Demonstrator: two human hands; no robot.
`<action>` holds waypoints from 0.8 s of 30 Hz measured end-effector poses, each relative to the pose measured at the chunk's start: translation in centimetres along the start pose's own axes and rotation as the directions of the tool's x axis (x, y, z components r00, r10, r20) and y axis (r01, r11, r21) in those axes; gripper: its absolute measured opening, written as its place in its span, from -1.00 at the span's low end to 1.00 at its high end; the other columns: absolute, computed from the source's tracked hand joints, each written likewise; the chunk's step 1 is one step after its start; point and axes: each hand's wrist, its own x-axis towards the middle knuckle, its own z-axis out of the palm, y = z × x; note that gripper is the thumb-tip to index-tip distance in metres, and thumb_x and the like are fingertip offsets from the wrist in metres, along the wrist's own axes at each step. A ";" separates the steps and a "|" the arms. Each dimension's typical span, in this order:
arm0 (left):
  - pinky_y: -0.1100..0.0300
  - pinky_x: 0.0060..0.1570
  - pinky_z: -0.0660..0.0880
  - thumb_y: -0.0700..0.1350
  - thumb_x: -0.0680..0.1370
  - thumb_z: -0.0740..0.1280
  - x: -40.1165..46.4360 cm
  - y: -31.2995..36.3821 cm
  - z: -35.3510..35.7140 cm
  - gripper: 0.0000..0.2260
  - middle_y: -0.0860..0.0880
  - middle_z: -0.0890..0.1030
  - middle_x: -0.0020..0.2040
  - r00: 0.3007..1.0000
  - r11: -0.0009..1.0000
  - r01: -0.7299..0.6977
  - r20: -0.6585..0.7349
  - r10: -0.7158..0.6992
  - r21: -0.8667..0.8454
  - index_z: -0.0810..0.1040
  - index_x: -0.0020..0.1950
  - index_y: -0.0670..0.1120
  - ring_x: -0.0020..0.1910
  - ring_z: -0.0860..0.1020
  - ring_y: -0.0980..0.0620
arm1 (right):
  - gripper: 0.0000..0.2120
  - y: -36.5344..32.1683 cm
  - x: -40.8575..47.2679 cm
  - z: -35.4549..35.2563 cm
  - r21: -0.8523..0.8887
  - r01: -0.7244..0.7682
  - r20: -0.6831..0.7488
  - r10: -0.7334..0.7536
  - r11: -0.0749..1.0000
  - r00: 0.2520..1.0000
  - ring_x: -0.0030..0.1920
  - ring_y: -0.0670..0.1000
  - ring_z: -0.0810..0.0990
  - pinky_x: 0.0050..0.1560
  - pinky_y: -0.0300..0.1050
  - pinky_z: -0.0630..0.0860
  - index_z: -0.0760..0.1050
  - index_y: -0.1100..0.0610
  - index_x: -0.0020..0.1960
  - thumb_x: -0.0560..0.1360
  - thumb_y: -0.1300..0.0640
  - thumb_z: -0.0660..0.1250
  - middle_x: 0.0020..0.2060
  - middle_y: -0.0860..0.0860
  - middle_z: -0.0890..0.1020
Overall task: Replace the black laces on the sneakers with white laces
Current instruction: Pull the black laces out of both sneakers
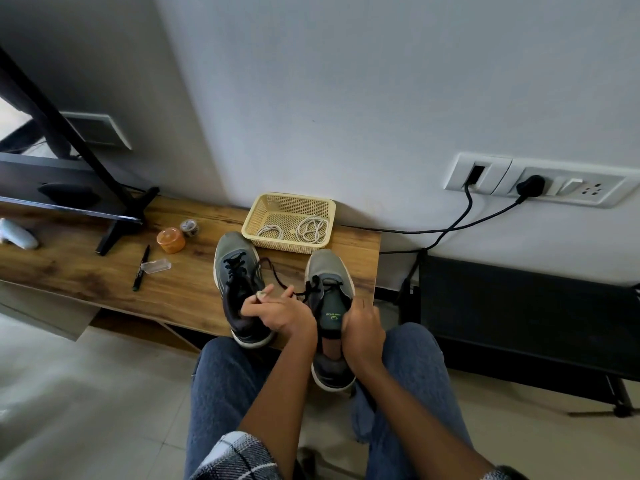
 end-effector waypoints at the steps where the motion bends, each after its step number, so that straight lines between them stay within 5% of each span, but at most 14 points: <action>1: 0.13 -0.38 0.55 -0.13 0.68 0.01 0.6 0.3 0.2 -0.90 -0.05 0.57 -0.02 0.999 0.999 0.027 -0.027 -0.027 -0.026 0.22 0.13 -0.14 -0.40 0.60 0.01 | -0.84 0.1 0.0 0.0 0.014 -0.010 -0.019 0.010 1.000 1.000 0.13 0.11 0.44 -0.22 -0.09 0.29 0.41 0.21 0.12 0.60 0.22 0.10 0.09 0.12 0.50; 5: 0.03 -0.25 0.55 -0.12 0.67 0.02 1.7 1.0 0.1 -0.93 -0.08 0.59 0.05 0.997 0.997 -0.061 0.043 0.059 0.047 0.22 0.10 -0.11 -0.31 0.64 -0.06 | -0.84 0.3 0.0 0.3 0.013 0.004 -0.040 -0.004 1.000 0.999 0.12 0.10 0.44 -0.22 -0.12 0.29 0.42 0.20 0.11 0.61 0.20 0.10 0.09 0.11 0.50; 10: 0.07 0.08 0.44 -0.20 0.61 0.18 1.5 1.7 -1.2 -0.58 -0.09 0.41 0.37 0.961 0.954 -0.093 0.277 0.011 0.284 0.19 0.46 -0.13 0.14 0.51 -0.04 | -0.81 0.4 0.1 0.4 -0.005 0.015 -0.027 -0.015 1.000 1.000 0.13 0.09 0.43 -0.22 -0.12 0.29 0.41 0.18 0.13 0.62 0.14 0.08 0.11 0.09 0.49; 13: 0.01 0.38 0.29 -0.19 0.56 0.26 0.6 1.3 -2.6 -0.41 -0.09 0.28 0.49 0.868 0.818 -0.379 0.472 0.153 0.433 0.10 0.54 -0.14 0.45 0.25 -0.09 | -0.79 0.3 0.1 0.5 -0.006 0.015 -0.025 -0.015 1.000 1.000 0.14 0.10 0.44 -0.23 -0.08 0.32 0.40 0.17 0.18 0.61 0.14 0.08 0.13 0.10 0.48; 15: -0.01 0.44 0.20 -0.12 0.54 0.28 -0.1 0.4 -3.4 -0.42 -0.08 0.29 0.49 0.726 0.644 -0.628 0.628 0.280 0.438 0.16 0.53 -0.14 0.47 0.17 -0.08 | -0.75 0.1 0.1 0.5 -0.008 0.044 -0.040 -0.044 0.999 0.998 0.16 0.12 0.45 -0.18 -0.02 0.41 0.38 0.17 0.24 0.60 0.15 0.11 0.15 0.11 0.48; 18: -0.04 0.47 0.13 -0.05 0.54 0.27 -0.6 -1.2 -3.6 -0.47 -0.07 0.34 0.46 0.535 0.467 -0.798 0.806 0.255 0.382 0.28 0.48 -0.12 0.46 0.24 -0.07 | -0.69 -0.2 0.6 0.5 -0.029 0.113 -0.068 -0.115 0.993 0.991 0.17 0.13 0.43 0.01 0.02 0.44 0.38 0.14 0.30 0.57 0.13 0.17 0.17 0.11 0.48; 24: 0.15 0.40 0.00 -0.18 0.62 0.16 -0.2 -2.1 -3.2 -0.62 -0.11 0.43 0.40 0.520 0.470 -0.783 0.844 0.133 0.408 0.32 0.46 -0.15 0.38 0.36 -0.05 | -0.74 -0.7 2.5 0.3 -0.142 0.339 -0.057 -0.350 0.930 0.935 0.11 0.16 0.47 0.03 0.09 0.42 0.52 0.13 0.19 0.50 0.17 0.28 0.12 0.10 0.52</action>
